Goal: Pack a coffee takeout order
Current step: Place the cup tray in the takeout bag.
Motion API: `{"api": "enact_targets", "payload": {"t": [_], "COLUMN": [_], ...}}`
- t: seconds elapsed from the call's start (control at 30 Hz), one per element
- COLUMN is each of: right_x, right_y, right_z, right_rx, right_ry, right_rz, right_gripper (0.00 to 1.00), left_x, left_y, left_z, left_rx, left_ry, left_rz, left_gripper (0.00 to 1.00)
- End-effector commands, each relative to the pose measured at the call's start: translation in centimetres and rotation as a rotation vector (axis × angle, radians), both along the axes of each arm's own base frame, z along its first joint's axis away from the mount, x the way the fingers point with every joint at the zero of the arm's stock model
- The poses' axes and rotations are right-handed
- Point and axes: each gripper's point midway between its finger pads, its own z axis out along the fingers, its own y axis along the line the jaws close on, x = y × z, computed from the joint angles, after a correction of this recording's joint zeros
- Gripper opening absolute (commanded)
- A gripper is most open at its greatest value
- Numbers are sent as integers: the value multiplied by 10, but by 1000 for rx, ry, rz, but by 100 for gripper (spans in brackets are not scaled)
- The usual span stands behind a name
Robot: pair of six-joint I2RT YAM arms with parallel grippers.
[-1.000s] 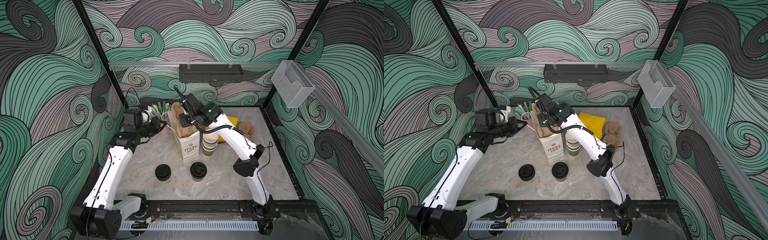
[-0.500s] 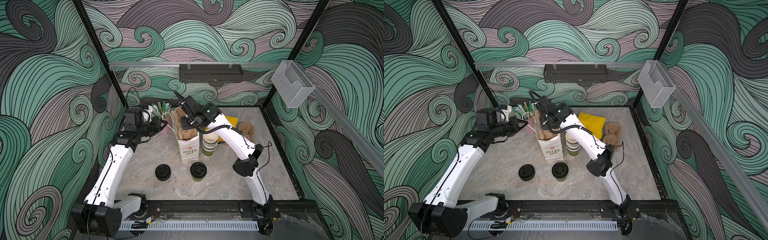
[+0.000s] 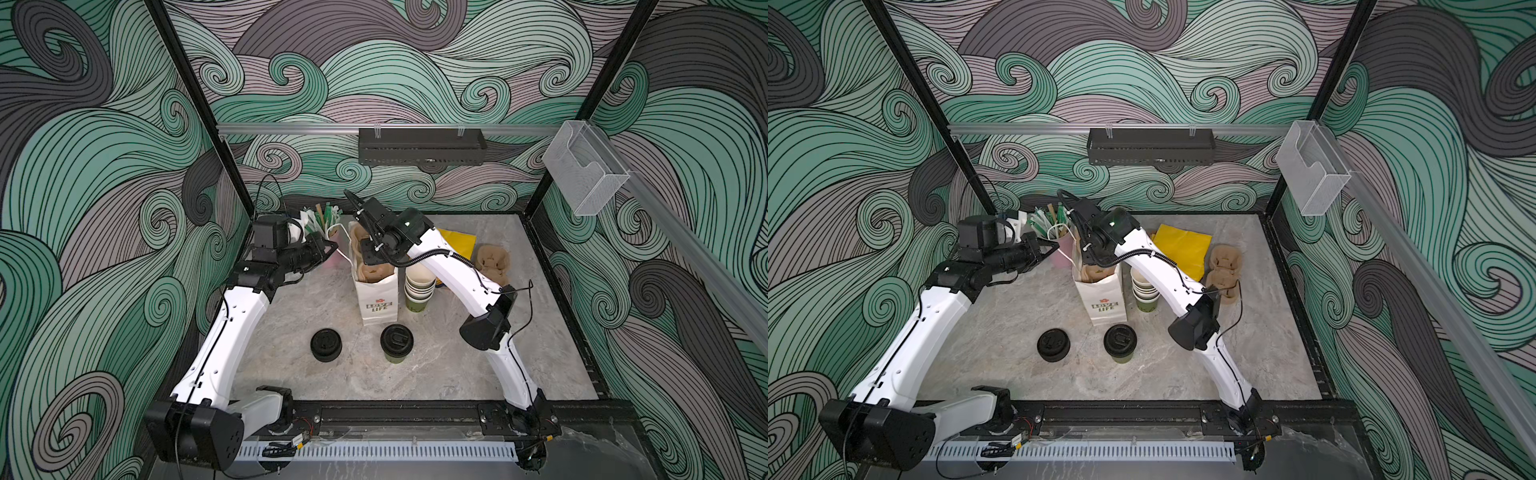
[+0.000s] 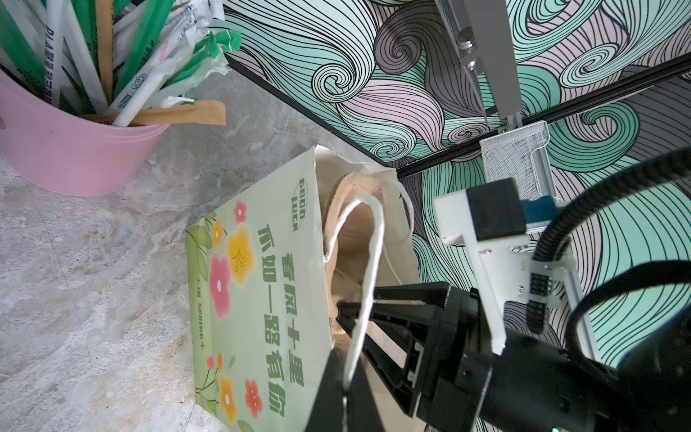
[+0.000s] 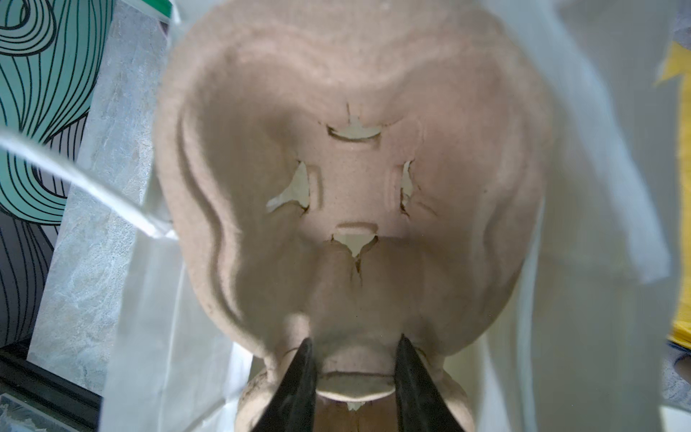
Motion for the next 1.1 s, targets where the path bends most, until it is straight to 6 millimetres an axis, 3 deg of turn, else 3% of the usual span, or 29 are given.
{"api": "enact_targets", "payload": {"t": [0.0,0.3,0.43,0.57,0.7,0.8,0.97,1.07], "right_x": [-2,2,4,0,-13,-24,-34,-33], "right_y": [-5,-6,-4,3,7,-2,-38,-67], "right_z": [-9,7,32,73,109,133,162,153], "right_rx": [-13,26,87,196,295,318,277,186], "right_ry": [39,16,-29,-89,-141,-192,-295,-310], "right_rz": [-28,-39,-31,24,95,123,89,13], "right_gripper": [39,50,51,57,61,67,74,87], "left_x": [2,2,4,4,4,3,2,1], "left_y": [-2,-2,-3,-4,-3,-3,2,8], "left_z": [16,14,13,10,11,17,33,33], "left_rx": [10,17,19,29,35,37,78,130], "left_ry": [-56,-56,-54,-45,-51,-68,-83,-69], "left_rz": [-11,-5,-8,-11,-9,-15,-10,9], "left_gripper": [0,0,0,1,21,36,53,59]}}
